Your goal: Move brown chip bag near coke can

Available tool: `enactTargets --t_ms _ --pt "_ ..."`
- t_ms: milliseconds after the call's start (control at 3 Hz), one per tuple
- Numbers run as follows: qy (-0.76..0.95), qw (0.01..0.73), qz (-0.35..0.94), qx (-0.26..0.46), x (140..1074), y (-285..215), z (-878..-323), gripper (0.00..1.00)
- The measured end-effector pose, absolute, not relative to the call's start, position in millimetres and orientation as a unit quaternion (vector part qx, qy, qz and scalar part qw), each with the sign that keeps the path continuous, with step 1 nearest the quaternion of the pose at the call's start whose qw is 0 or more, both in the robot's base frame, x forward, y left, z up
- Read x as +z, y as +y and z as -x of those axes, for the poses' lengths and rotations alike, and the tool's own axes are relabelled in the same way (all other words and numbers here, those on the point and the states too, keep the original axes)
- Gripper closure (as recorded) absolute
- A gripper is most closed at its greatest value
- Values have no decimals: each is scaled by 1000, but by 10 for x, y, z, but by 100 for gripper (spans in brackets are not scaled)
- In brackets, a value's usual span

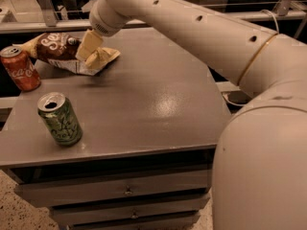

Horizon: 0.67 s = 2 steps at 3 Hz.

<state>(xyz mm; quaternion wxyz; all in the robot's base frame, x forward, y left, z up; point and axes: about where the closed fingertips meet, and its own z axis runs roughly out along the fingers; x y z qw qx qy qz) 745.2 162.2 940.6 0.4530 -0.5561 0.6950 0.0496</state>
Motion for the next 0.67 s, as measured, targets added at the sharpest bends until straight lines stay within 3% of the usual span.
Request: enactTargets --t_ms 667 --pt "667 546 497 98 10162 381 -7797 0"
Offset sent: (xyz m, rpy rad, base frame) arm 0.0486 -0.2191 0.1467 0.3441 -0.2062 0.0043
